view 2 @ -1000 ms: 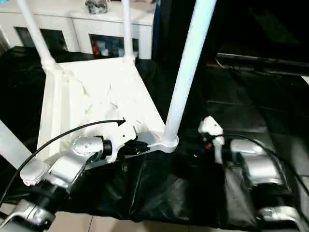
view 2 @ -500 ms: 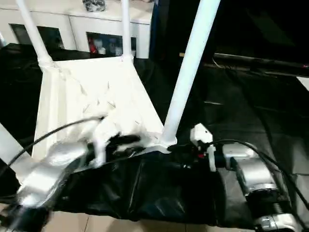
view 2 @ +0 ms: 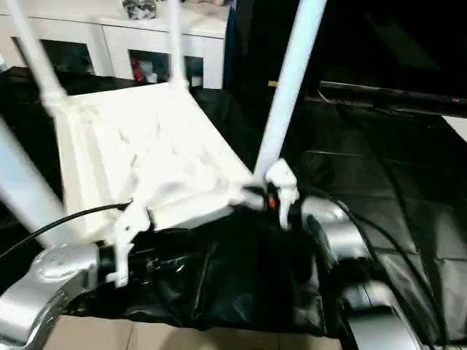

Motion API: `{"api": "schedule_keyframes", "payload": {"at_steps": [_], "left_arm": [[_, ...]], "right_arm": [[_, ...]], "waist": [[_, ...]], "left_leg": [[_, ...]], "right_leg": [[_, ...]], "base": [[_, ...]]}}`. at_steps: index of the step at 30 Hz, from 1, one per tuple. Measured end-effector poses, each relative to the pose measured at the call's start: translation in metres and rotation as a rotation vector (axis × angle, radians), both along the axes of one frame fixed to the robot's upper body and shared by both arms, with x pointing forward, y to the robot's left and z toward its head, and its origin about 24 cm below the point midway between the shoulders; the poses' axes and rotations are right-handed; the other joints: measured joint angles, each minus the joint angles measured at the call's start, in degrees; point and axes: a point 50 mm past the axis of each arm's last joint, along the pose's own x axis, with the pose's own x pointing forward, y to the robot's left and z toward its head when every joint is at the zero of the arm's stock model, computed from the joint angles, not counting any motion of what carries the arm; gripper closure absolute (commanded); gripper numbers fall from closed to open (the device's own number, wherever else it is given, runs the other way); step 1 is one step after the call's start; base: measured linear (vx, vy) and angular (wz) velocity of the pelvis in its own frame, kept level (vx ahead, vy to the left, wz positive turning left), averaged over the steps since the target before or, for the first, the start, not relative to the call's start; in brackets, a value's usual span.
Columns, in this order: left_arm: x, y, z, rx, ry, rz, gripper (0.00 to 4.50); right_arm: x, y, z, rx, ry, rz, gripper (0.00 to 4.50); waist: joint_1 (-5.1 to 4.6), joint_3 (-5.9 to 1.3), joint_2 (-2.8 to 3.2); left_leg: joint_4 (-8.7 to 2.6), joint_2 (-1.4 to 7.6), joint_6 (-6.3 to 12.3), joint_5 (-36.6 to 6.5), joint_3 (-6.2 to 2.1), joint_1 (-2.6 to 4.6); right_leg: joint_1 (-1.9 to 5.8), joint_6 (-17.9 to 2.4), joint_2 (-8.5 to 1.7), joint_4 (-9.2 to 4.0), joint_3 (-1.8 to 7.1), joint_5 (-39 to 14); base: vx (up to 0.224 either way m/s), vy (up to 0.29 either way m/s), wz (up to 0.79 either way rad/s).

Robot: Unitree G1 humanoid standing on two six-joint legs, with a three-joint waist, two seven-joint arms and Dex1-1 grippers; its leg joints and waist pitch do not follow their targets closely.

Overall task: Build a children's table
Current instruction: Rotate leg to tighten, then rotate table base

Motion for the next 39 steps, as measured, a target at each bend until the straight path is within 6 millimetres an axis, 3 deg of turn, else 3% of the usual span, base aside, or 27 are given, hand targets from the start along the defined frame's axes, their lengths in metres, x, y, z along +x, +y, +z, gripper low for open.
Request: {"api": "schedule_keyframes", "payload": {"at_steps": [7, 11, 16, 19, 21, 24, 26, 28, 34, 39], "left_arm": [[-0.016, 0.006, -0.011, -0.012, 0.070, -0.056, 0.62], [-0.014, 0.023, -0.037, -0.006, 0.149, -0.075, 0.33], [-0.009, 0.042, -0.044, -0.032, 0.135, -0.103, 0.05], [-0.010, 0.060, -0.045, -0.039, 0.137, -0.092, 0.05], [-0.021, 0.090, -0.037, -0.031, 0.147, -0.009, 0.05], [-0.044, 0.117, -0.022, -0.019, 0.148, 0.087, 0.05], [-0.053, 0.117, -0.012, -0.039, 0.122, 0.094, 0.05], [-0.051, 0.109, 0.000, -0.077, 0.070, 0.066, 0.05], [-0.032, 0.063, 0.030, -0.292, -0.025, 0.005, 0.05], [-0.028, 0.071, 0.042, -0.272, -0.027, 0.048, 0.05]], "right_arm": [[0.022, 0.005, 0.003, -0.054, -0.028, -0.219, 1.34], [0.027, 0.012, 0.002, -0.048, -0.042, -0.269, 1.34], [0.028, 0.008, 0.001, -0.045, -0.038, -0.304, 1.34], [0.028, 0.008, 0.000, -0.043, -0.047, -0.303, 1.34], [0.029, 0.005, 0.002, -0.044, -0.060, -0.309, 1.34], [0.030, -0.017, 0.005, -0.050, -0.075, -0.373, 1.34], [0.030, -0.025, 0.007, -0.054, -0.083, -0.395, 1.34], [0.030, -0.021, 0.006, -0.045, -0.083, -0.379, 1.34], [0.029, -0.012, 0.005, -0.036, -0.087, -0.334, 1.34], [0.029, -0.017, 0.007, -0.046, -0.095, -0.322, 1.34]], "waist": [[0.38, -0.07, -0.43], [0.41, -0.07, -0.47], [0.77, -0.09, -0.49], [0.70, -0.09, -0.50], [0.23, -0.11, -0.52], [-0.19, -0.08, -0.51], [-0.28, -0.05, -0.48], [-0.21, -0.08, -0.51], [-0.05, -0.05, -0.47], [-0.72, -0.04, -0.45]], "left_leg": [[0.16, -0.06, -0.01, 0.00, 0.13, -0.05], [0.42, -0.11, -0.01, 0.00, 0.19, -0.31], [0.49, -0.12, -0.01, 0.00, 0.15, -0.22], [0.47, -0.10, -0.01, 0.00, 0.13, -0.09], [0.47, -0.03, -0.01, 0.00, 0.03, -0.05], [0.54, -0.03, -0.01, 0.00, -0.07, -0.03], [0.65, -0.04, -0.01, 0.00, -0.06, -0.04], [0.65, -0.02, -0.01, 0.00, -0.07, -0.04], [0.73, 0.02, -0.01, 0.00, -0.02, -0.07], [0.63, 0.12, -0.07, -0.03, -0.09, -0.13]], "right_leg": [[-0.45, -0.06, 0.11, 0.39, 0.55, 0.03], [-0.92, 0.15, 0.10, 0.82, 0.75, -0.11], [-0.85, 0.13, 0.12, 0.96, 0.81, -0.09], [-0.86, 0.07, 0.15, 1.14, 0.81, -0.06], [-0.86, 0.04, 0.30, 1.23, 0.81, -0.04], [-0.89, 0.05, 0.35, 1.08, 0.80, -0.04], [-0.88, 0.05, 0.39, 1.01, 0.86, -0.04], [-0.87, 0.04, 0.45, 0.95, 0.88, -0.04], [-0.87, -0.09, 0.61, 1.13, 1.11, 0.04], [-1.02, -0.08, 0.98, 1.25, 1.36, 0.03]], "base": [[0.000, 0.000, 0.00], [0.000, 0.000, 0.00], [0.000, 0.000, 0.00], [0.000, 0.000, 0.00], [0.000, 0.000, 0.00], [0.000, 0.000, 0.00], [0.000, 0.000, 0.00], [0.000, 0.000, 0.00], [0.000, 0.000, 0.00], [0.000, 0.000, 0.00]]}}
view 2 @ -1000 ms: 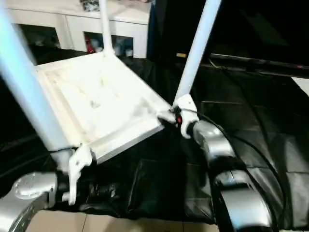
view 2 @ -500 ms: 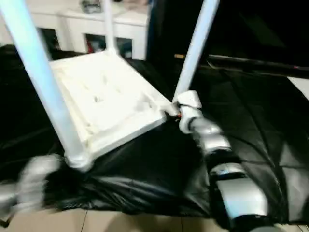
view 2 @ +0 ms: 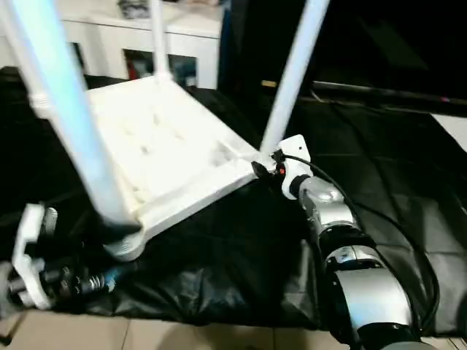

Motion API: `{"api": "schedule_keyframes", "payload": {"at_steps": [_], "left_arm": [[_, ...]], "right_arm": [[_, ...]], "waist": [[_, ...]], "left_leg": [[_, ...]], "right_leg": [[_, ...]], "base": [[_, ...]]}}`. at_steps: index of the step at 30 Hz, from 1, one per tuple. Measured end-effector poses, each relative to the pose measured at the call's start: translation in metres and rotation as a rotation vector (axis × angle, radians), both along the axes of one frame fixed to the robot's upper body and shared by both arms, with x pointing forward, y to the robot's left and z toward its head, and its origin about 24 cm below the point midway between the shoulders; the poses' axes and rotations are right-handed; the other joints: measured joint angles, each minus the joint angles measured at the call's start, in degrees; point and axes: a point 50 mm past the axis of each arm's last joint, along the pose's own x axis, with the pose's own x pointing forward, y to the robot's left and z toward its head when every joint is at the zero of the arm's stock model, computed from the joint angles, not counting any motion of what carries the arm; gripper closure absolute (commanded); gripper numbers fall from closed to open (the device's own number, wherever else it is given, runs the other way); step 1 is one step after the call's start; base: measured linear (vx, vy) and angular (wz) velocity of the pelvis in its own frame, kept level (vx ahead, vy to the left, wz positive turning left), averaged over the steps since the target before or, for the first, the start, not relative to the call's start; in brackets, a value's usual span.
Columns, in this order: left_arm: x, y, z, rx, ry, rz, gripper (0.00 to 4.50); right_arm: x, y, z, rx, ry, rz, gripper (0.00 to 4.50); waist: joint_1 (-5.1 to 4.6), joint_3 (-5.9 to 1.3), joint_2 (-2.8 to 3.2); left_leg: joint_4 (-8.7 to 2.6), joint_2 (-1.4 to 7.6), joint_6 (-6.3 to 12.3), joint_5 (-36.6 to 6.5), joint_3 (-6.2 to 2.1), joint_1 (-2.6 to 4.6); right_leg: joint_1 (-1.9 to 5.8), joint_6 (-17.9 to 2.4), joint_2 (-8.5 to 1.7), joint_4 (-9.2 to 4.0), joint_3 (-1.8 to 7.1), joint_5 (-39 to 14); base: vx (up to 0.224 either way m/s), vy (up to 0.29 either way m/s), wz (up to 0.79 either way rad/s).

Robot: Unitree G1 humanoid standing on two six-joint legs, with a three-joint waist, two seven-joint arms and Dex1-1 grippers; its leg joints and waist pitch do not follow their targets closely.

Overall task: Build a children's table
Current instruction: Rotate table base

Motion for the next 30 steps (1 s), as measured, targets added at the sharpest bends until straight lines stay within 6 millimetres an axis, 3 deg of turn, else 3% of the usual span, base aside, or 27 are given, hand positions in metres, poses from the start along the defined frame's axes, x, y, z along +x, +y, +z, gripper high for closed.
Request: {"api": "schedule_keyframes", "payload": {"at_steps": [5, 13, 19, 21, 25, 30], "left_arm": [[-0.001, 0.015, 0.004, 0.089, 0.044, 0.008, 0.05], [-0.012, 0.041, 0.005, 0.147, 0.129, 0.056, 0.05], [-0.007, 0.067, 0.006, 0.187, 0.113, 0.163, 0.05], [0.004, 0.070, 0.008, 0.179, 0.065, 0.217, 0.05], [0.027, 0.056, 0.014, 0.133, -0.024, 0.266, 0.05], [0.058, 0.013, 0.008, 0.093, -0.060, 0.299, 0.05]], "right_arm": [[-0.002, 0.002, 0.000, -0.005, -0.015, 0.052, 1.34], [-0.017, 0.006, -0.016, -0.004, 0.027, 0.165, 1.34], [-0.025, 0.003, -0.024, -0.005, 0.044, 0.203, 1.34], [-0.029, 0.000, -0.029, -0.004, 0.065, 0.194, 1.34], [-0.029, 0.003, -0.031, -0.001, 0.079, 0.167, 1.34], [-0.029, 0.014, -0.039, 0.001, 0.108, 0.106, 1.34]], "waist": [[-0.40, 0.02, 0.02], [-0.64, 0.03, 0.05], [-0.46, -0.01, -0.02], [-0.08, -0.02, -0.03], [0.59, -0.04, -0.06], [0.93, -0.12, -0.22]], "left_leg": [[0.06, -0.05, -0.01, 0.00, 0.04, 0.04], [0.24, -0.07, 0.00, 0.00, 0.02, 0.07], [0.25, -0.08, 0.00, 0.00, -0.03, 0.15], [0.25, -0.09, 0.00, 0.00, -0.03, 0.14], [0.25, -0.11, 0.00, 0.00, 0.05, 0.14], [0.26, -0.12, -0.01, 0.00, 0.04, 0.14]], "right_leg": [[0.02, 0.00, -0.01, -0.04, 0.13, 0.00], [0.05, 0.00, 0.00, -0.09, 0.19, 0.00], [0.09, -0.01, 0.01, -0.13, 0.19, 0.00], [0.09, -0.02, 0.00, -0.14, 0.21, 0.01], [0.15, -0.16, 0.00, -0.12, 0.32, 0.10], [0.11, -0.19, 0.00, -0.07, 0.33, 0.15]], "base": [[0.000, 0.000, 0.00], [0.000, 0.000, 0.00], [0.000, 0.000, 0.00], [0.000, 0.000, 0.00], [0.000, 0.000, 0.00], [0.000, 0.000, 0.00]]}}
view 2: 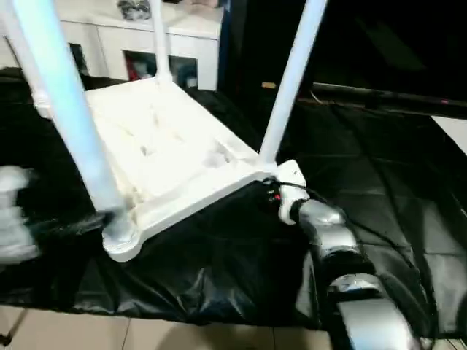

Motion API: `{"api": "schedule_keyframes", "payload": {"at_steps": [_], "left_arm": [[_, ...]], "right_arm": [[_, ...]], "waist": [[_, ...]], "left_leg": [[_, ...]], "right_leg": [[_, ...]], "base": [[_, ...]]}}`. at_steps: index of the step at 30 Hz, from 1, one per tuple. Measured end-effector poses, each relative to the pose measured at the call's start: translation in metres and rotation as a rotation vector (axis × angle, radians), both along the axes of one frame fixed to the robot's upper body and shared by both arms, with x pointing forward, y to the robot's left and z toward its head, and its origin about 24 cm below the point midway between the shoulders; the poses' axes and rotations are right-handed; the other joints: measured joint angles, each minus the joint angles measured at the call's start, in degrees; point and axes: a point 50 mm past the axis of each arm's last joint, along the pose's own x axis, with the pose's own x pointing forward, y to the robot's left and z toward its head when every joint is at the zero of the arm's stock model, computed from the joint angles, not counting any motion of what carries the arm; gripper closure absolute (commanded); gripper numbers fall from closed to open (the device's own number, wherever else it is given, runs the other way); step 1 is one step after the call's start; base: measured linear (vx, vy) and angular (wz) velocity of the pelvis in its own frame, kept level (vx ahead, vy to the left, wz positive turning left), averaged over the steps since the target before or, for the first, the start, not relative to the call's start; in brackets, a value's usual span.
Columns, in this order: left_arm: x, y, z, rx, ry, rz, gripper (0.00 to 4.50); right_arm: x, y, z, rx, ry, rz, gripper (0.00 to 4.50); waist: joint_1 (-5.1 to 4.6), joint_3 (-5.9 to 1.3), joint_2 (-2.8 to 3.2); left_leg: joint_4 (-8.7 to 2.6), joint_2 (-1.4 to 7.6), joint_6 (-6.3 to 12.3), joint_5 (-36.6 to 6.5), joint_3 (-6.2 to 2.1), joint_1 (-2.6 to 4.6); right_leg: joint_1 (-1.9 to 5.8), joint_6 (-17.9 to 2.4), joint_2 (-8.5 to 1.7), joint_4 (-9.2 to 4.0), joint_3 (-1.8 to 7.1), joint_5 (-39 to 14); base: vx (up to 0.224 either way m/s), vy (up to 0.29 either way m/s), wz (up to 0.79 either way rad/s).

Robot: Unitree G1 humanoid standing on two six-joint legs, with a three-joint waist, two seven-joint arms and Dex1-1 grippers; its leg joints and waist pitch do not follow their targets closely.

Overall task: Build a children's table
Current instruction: Rotate table base

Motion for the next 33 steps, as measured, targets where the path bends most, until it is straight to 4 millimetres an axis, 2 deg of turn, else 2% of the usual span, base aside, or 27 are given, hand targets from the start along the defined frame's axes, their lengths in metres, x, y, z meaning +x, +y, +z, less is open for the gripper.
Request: {"api": "schedule_keyframes", "payload": {"at_steps": [4, 8, 14, 23, 29, 33], "left_arm": [[0.013, -0.019, 0.004, -0.002, -0.033, 0.017, 0.05], [0.017, -0.045, 0.002, -0.058, -0.034, -0.058, 0.05], [0.007, -0.084, 0.007, -0.178, -0.008, -0.268, 0.05], [0.007, -0.136, 0.008, -0.242, -0.011, -0.423, 0.05], [0.027, -0.169, 0.008, -0.252, -0.044, -0.422, 0.05], [0.035, -0.180, 0.007, -0.239, -0.066, -0.401, 0.05]], "right_arm": [[0.001, 0.004, -0.002, -0.023, 0.014, -0.029, 1.34], [0.005, 0.012, 0.000, -0.031, 0.016, -0.025, 1.34], [0.008, 0.026, 0.003, -0.018, 0.014, 0.001, 1.34], [0.006, 0.023, -0.002, -0.037, 0.034, -0.006, 1.34], [0.005, 0.028, -0.004, -0.035, 0.042, 0.005, 1.34], [0.004, 0.030, -0.005, -0.031, 0.044, 0.014, 1.34]], "waist": [[-0.07, -0.02, -0.04], [-0.07, -0.01, -0.08], [0.06, -0.01, -0.09], [-0.61, 0.03, -0.19], [-0.86, 0.04, -0.18], [-1.07, 0.04, -0.17]], "left_leg": [[0.00, 0.00, -0.03, 0.02, 0.00, -0.05], [0.00, -0.02, -0.04, 0.03, 0.00, -0.08], [0.01, -0.03, -0.05, 0.03, 0.01, -0.09], [-0.03, 0.01, -0.10, -0.02, 0.04, -0.30], [0.00, -0.01, -0.10, -0.01, 0.05, -0.26], [-0.01, -0.01, -0.10, -0.01, 0.04, -0.26]], "right_leg": [[0.00, 0.02, 0.00, 0.08, 0.00, 0.00], [-0.01, 0.03, 0.00, 0.07, 0.02, 0.00], [-0.09, -0.04, -0.02, 0.05, 0.03, 0.04], [-0.14, -0.12, 0.00, -0.05, 0.01, 0.09], [-0.14, 0.09, 0.00, -0.09, 0.02, 0.04], [-0.15, 0.07, 0.00, -0.09, 0.02, 0.06]], "base": [[0.000, 0.000, 0.00], [0.000, 0.000, 0.00], [0.000, 0.000, 0.00], [0.000, 0.000, 0.00], [0.000, 0.000, 0.00], [0.000, 0.000, 0.00]]}}
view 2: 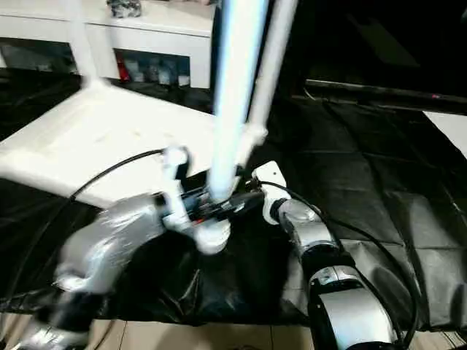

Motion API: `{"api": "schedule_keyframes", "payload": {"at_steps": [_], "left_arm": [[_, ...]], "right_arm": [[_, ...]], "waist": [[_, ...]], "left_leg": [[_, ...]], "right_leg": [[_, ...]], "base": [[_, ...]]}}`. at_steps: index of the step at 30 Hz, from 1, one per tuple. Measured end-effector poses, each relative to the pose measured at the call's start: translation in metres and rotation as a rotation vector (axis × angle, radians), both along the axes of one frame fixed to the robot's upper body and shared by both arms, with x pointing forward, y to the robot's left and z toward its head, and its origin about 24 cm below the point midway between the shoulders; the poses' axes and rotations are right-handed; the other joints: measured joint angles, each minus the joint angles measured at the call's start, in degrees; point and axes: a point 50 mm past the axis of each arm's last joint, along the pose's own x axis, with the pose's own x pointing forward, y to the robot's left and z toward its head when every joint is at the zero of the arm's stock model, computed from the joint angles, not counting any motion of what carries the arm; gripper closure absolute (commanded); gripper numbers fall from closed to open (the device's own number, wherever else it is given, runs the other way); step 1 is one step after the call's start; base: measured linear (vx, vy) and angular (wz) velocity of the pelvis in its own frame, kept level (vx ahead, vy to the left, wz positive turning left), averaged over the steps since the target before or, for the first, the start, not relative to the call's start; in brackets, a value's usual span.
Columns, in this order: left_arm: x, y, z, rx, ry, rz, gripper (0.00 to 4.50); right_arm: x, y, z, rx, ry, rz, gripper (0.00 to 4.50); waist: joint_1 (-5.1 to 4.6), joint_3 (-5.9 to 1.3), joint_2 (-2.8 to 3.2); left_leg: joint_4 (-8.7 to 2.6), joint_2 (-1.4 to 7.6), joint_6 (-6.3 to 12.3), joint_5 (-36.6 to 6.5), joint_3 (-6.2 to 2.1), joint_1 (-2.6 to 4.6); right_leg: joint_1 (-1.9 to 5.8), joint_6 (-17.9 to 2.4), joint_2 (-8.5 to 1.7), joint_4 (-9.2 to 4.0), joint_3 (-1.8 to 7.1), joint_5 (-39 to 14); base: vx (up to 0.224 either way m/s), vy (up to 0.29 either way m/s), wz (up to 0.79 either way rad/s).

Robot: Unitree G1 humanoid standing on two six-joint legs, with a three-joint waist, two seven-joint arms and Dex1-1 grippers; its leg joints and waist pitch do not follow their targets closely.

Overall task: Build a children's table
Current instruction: Rotate table base

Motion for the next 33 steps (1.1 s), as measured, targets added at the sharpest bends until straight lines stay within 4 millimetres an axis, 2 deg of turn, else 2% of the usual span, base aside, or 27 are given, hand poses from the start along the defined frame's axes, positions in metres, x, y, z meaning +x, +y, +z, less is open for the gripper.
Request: {"api": "schedule_keyframes", "payload": {"at_steps": [10, 15, 18, 21, 28, 33], "left_arm": [[0.011, -0.019, -0.003, -0.025, -0.029, 0.051, 0.05], [0.023, -0.021, 0.003, 0.032, -0.117, 0.095, 0.05], [0.024, -0.004, -0.001, 0.133, -0.165, 0.029, 0.05], [0.024, 0.018, -0.010, 0.218, -0.155, -0.037, 0.05], [0.020, 0.056, -0.034, 0.450, -0.125, -0.211, 0.05], [0.030, 0.076, -0.048, 0.619, -0.117, -0.249, 0.59]], "right_arm": [[-0.001, -0.003, 0.000, 0.006, 0.006, 0.015, 1.34], [0.001, -0.010, 0.002, 0.007, -0.018, -0.017, 1.34], [0.004, -0.018, 0.008, 0.003, -0.038, -0.017, 1.34], [0.007, -0.040, 0.016, -0.006, -0.057, -0.038, 1.34], [0.004, -0.062, 0.032, -0.054, -0.096, 0.107, 1.34], [-0.011, -0.079, 0.031, -0.162, -0.078, 0.277, 1.34]], "waist": [[-0.14, 0.05, 0.09], [-0.11, 0.05, 0.13], [-0.02, 0.04, 0.31], [0.80, 0.13, 0.46], [1.48, 0.32, 0.89], [1.72, 0.41, 1.68]], "left_leg": [[-0.02, 0.00, 0.02, -0.01, 0.01, -0.06], [-0.02, 0.01, 0.02, -0.01, 0.00, -0.02], [-0.03, 0.00, 0.02, -0.01, 0.00, 0.03], [-0.03, -0.01, 0.02, -0.01, 0.01, 0.08], [-0.03, -0.05, 0.02, -0.01, 0.00, 0.17], [-0.01, -0.07, 0.02, -0.01, 0.04, 0.20]], "right_leg": [[0.02, -0.36, 0.00, -0.15, -0.02, 0.22], [0.02, -0.35, 0.00, -0.11, -0.03, 0.22], [0.02, -0.34, -0.01, -0.05, -0.03, 0.22], [0.02, -0.36, -0.02, -0.07, -0.02, 0.23], [0.04, -0.39, -0.07, -0.09, -0.03, 0.24], [0.13, -0.40, -0.07, -0.11, 0.04, 0.25]], "base": [[0.000, 0.000, 0.00], [0.000, 0.000, 0.00], [0.000, 0.000, 0.00], [0.000, 0.000, 0.00], [0.000, 0.000, 0.00], [0.000, 0.000, 0.00]]}}
